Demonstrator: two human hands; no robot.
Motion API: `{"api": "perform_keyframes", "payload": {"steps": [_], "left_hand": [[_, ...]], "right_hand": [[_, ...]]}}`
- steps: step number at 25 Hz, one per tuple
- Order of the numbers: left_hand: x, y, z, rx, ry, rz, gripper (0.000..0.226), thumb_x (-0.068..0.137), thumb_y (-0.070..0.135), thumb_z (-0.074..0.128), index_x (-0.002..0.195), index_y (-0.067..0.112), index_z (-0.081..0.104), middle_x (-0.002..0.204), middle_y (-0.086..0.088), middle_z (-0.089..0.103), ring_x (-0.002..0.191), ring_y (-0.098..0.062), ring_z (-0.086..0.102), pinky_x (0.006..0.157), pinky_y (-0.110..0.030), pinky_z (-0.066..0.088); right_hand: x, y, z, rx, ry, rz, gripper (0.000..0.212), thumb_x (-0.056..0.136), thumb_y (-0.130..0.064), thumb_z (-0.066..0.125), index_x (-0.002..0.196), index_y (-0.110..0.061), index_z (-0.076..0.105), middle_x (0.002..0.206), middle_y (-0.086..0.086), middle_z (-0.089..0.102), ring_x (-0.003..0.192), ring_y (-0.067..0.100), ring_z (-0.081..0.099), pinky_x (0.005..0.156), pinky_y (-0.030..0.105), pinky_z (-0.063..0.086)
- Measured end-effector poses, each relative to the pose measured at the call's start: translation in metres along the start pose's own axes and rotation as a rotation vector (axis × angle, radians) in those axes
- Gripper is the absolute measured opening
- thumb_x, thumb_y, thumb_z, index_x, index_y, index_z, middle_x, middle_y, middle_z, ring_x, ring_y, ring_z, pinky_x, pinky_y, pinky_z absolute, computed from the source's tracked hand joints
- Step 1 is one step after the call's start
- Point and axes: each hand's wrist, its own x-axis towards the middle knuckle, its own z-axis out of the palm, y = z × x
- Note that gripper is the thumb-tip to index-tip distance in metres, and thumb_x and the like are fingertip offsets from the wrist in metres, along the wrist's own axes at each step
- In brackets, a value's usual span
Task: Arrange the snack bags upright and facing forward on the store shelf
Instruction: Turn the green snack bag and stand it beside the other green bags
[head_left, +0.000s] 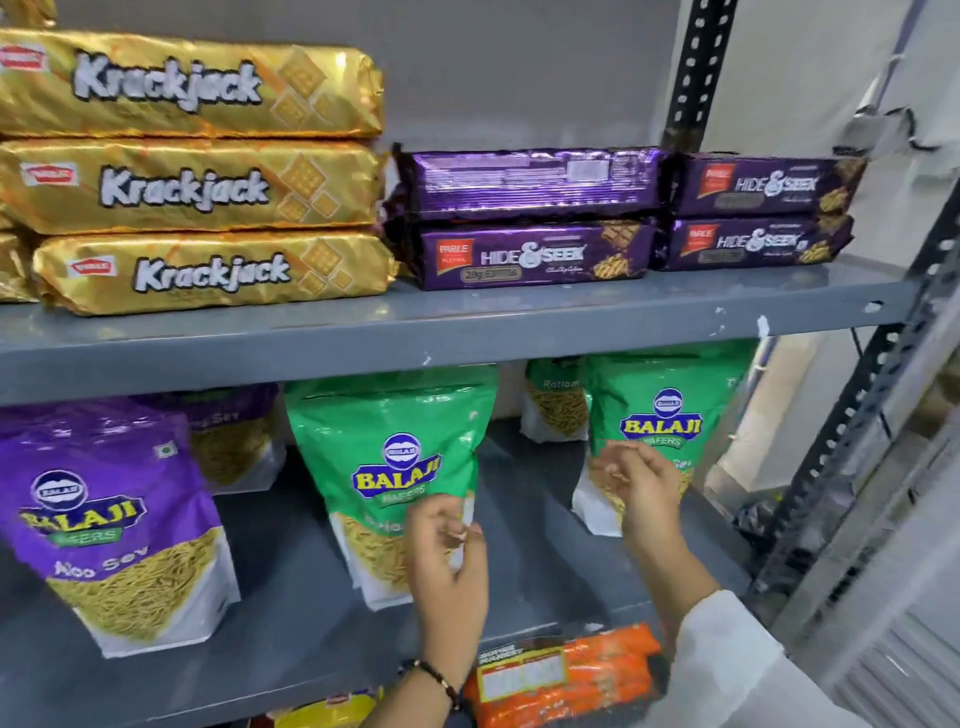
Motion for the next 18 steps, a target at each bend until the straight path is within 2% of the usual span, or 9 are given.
{"api": "perform_keyframes", "payload": {"steps": [2, 4, 7, 9, 10, 12, 13, 14, 18], "left_hand": [[-0.002, -0.010, 0.041, 0.073, -0.144, -0.047, 0.040, 0.071, -0.001, 0.052, 0.084, 0.037, 0.051, 0.086, 0.005, 0.058, 0.073, -0.017, 0.057, 0.068, -0.019, 0.045], [0.002, -0.022, 0.076, 0.060, -0.261, -0.194, 0.055, 0.073, -0.016, 0.047, 0.091, 0.036, 0.052, 0.102, 0.003, 0.059, 0.086, -0.018, 0.058, 0.073, -0.024, 0.046], [0.017, -0.036, 0.126, 0.028, -0.366, -0.427, 0.064, 0.071, -0.028, 0.041, 0.122, 0.010, 0.047, 0.128, -0.005, 0.045, 0.122, -0.030, 0.043, 0.098, -0.044, 0.040], [0.028, -0.040, 0.151, 0.073, -0.419, -0.507, 0.071, 0.070, -0.030, 0.044, 0.134, 0.000, 0.034, 0.133, -0.007, 0.042, 0.133, -0.028, 0.034, 0.106, -0.041, 0.033], [0.030, -0.041, 0.161, 0.085, -0.458, -0.512, 0.069, 0.070, -0.030, 0.044, 0.133, -0.002, 0.035, 0.128, -0.006, 0.050, 0.130, -0.023, 0.041, 0.104, -0.036, 0.038], [0.026, -0.040, 0.175, 0.109, -0.525, -0.514, 0.060, 0.071, -0.032, 0.040, 0.127, -0.008, 0.041, 0.099, 0.005, 0.067, 0.096, 0.003, 0.064, 0.081, -0.015, 0.048], [0.022, -0.040, 0.179, 0.115, -0.538, -0.513, 0.059, 0.071, -0.033, 0.038, 0.125, -0.011, 0.042, 0.092, 0.007, 0.066, 0.076, 0.013, 0.063, 0.070, -0.008, 0.048], [0.017, -0.037, 0.181, 0.122, -0.530, -0.519, 0.058, 0.071, -0.033, 0.038, 0.125, -0.012, 0.041, 0.093, 0.006, 0.062, 0.065, 0.016, 0.061, 0.063, -0.005, 0.048], [-0.001, -0.019, 0.177, 0.096, -0.499, -0.539, 0.059, 0.076, -0.030, 0.031, 0.126, -0.001, 0.039, 0.095, 0.003, 0.067, 0.065, 0.010, 0.064, 0.054, -0.006, 0.049]], "right_hand": [[0.020, -0.004, -0.044, 0.069, 0.128, -0.023, 0.035, 0.080, 0.008, 0.045, 0.053, -0.011, 0.056, 0.035, -0.008, 0.054, 0.038, 0.002, 0.048, 0.043, 0.014, 0.041], [0.040, 0.001, -0.082, 0.118, 0.176, 0.017, 0.036, 0.080, 0.008, 0.046, 0.053, -0.015, 0.056, 0.040, -0.009, 0.051, 0.043, 0.007, 0.044, 0.040, 0.014, 0.036], [0.062, 0.010, -0.118, 0.073, 0.130, 0.157, 0.026, 0.084, 0.004, 0.051, 0.084, -0.021, 0.055, 0.072, -0.002, 0.057, 0.062, 0.014, 0.048, 0.053, 0.023, 0.044], [0.069, 0.017, -0.128, 0.017, -0.050, 0.193, 0.031, 0.084, 0.006, 0.052, 0.105, -0.017, 0.052, 0.092, -0.002, 0.060, 0.077, 0.014, 0.056, 0.061, 0.022, 0.049], [0.071, 0.022, -0.131, 0.003, -0.158, 0.206, 0.034, 0.083, 0.004, 0.054, 0.112, -0.014, 0.052, 0.098, -0.003, 0.062, 0.084, 0.015, 0.059, 0.063, 0.019, 0.052], [0.076, 0.031, -0.139, -0.016, -0.300, 0.240, 0.040, 0.081, -0.003, 0.060, 0.118, -0.015, 0.053, 0.105, -0.003, 0.067, 0.096, 0.017, 0.062, 0.069, 0.018, 0.054], [0.080, 0.033, -0.142, -0.037, -0.330, 0.253, 0.042, 0.079, -0.008, 0.063, 0.118, -0.018, 0.053, 0.108, -0.002, 0.067, 0.101, 0.018, 0.062, 0.074, 0.022, 0.053], [0.086, 0.034, -0.143, -0.060, -0.350, 0.266, 0.042, 0.078, -0.011, 0.065, 0.116, -0.022, 0.053, 0.112, -0.001, 0.066, 0.105, 0.020, 0.061, 0.078, 0.026, 0.052], [0.097, 0.035, -0.145, -0.083, -0.417, 0.340, 0.054, 0.073, -0.022, 0.069, 0.123, -0.020, 0.050, 0.127, 0.007, 0.060, 0.118, 0.026, 0.055, 0.093, 0.047, 0.050]]}}
